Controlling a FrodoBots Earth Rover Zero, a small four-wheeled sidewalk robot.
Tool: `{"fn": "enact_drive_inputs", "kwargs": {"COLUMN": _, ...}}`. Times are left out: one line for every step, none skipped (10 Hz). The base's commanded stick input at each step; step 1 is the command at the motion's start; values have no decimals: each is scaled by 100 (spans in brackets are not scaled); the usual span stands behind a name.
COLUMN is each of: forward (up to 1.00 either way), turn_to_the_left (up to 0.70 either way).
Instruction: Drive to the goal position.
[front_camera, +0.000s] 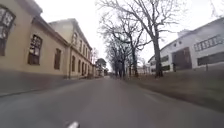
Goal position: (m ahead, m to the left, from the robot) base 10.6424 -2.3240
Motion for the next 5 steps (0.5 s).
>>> {"fn": "enact_drive_inputs", "kwargs": {"forward": 100, "turn_to_the_left": 0}}
{"fn": "enact_drive_inputs", "kwargs": {"forward": 100, "turn_to_the_left": 0}}
{"fn": "enact_drive_inputs", "kwargs": {"forward": 100, "turn_to_the_left": 0}}
{"fn": "enact_drive_inputs", "kwargs": {"forward": 100, "turn_to_the_left": 0}}
{"fn": "enact_drive_inputs", "kwargs": {"forward": 100, "turn_to_the_left": 0}}
